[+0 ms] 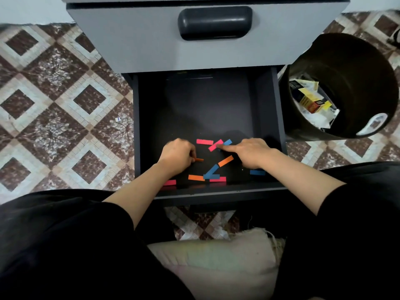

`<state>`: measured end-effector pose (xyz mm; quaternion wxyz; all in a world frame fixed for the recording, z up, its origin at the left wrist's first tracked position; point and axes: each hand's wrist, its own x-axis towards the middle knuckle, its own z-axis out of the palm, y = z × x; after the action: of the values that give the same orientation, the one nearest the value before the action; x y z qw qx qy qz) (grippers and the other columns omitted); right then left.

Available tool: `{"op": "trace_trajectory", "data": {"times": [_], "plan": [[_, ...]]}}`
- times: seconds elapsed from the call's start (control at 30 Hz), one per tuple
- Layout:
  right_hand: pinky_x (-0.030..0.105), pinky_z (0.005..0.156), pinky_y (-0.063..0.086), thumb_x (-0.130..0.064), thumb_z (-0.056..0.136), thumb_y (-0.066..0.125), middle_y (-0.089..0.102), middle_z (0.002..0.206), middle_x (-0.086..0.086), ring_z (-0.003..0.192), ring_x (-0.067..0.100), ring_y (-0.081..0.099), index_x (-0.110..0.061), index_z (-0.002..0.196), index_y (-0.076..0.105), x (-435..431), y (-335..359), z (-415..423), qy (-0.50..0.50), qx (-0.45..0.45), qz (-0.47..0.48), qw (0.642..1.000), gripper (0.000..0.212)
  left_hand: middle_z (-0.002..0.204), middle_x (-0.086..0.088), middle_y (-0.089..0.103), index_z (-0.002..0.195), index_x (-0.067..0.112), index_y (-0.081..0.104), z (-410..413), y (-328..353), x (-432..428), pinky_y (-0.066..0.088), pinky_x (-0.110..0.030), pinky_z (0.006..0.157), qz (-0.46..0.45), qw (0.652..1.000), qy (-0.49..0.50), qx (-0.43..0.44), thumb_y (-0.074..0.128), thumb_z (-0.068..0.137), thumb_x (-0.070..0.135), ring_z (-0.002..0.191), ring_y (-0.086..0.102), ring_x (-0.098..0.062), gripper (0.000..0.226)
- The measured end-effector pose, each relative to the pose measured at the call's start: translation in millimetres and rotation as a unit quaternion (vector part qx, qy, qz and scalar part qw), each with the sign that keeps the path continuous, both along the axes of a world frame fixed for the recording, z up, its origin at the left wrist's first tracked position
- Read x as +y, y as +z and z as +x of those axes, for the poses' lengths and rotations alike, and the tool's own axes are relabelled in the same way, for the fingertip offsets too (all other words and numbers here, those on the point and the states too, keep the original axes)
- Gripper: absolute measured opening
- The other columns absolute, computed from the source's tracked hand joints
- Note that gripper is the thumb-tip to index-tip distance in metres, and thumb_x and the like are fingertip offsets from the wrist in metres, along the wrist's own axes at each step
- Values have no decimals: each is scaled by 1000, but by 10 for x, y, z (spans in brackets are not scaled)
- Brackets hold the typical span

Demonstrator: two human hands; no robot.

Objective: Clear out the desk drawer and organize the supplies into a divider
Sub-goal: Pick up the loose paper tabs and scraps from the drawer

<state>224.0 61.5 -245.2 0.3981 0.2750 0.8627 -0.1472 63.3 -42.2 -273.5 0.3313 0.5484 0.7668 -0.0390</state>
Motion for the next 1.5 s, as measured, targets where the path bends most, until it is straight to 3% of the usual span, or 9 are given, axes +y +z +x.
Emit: {"op": "trace_trajectory", "data": {"times": [0.17,0.27,0.37,0.43,0.57,0.73,0.9,1.2,1.5], "plan": [[26,69,33,-3,89,52,58,97,6,96,22,52,-28,137,46,-29,-19,-28,-31,106,-22,994,55,109,0,62,101,19,68,-15,4,14,46,-29,82,-7,1000,0,-2,63,87,20,101,57,-15,14],[23,61,32,-7,87,57,54,81,-2,83,15,49,-19,110,65,-78,-107,-18,-31,112,-33,993,27,104,1,64,100,19,68,-2,4,20,48,-27,80,-11,999,18,-24,64,86,19,94,58,-13,14],[28,64,34,-9,86,58,60,90,4,89,22,56,-13,99,63,-104,-216,1,-34,119,-26,992,15,86,1,71,94,15,70,21,-7,-7,53,-26,80,-32,994,30,-101,65,84,10,67,59,-2,13],[29,66,35,-15,87,59,60,96,7,92,26,56,-12,98,61,-119,-280,11,-49,133,-20,990,12,82,3,72,99,16,70,53,-26,-28,51,-21,78,-49,992,-17,-112,64,84,8,62,57,5,18],[30,69,37,-27,88,61,59,96,9,94,29,56,-12,102,59,-116,-315,5,-103,148,-23,983,21,107,-2,66,116,22,60,138,-67,-71,44,-28,79,-52,990,-127,-37,62,86,20,99,60,-19,30],[30,75,43,-27,83,68,64,97,6,94,22,58,-13,93,67,-126,-312,18,-169,150,-14,974,18,114,-5,61,115,16,55,216,-94,-152,39,-30,89,6,973,-227,49,47,94,21,107,56,-24,23],[27,72,43,-24,81,71,67,96,4,93,21,60,-13,93,70,-142,-300,10,-207,145,-1,968,16,116,-3,55,106,17,65,195,-131,-165,38,-29,89,14,975,-213,57,52,92,24,110,52,-21,21],[29,74,43,-11,83,64,62,106,8,97,25,59,-11,89,66,-226,-269,-18,-188,129,15,973,6,117,-7,55,105,10,63,216,-108,-164,42,-31,88,-20,977,-211,38,54,91,21,110,52,-24,20],[29,76,41,-5,86,59,61,109,11,102,27,57,-10,110,57,-264,-203,-16,-211,136,-4,968,25,109,-8,63,100,14,64,202,-95,-147,45,-32,82,-58,981,-185,26,54,90,19,101,59,-25,15]]}}
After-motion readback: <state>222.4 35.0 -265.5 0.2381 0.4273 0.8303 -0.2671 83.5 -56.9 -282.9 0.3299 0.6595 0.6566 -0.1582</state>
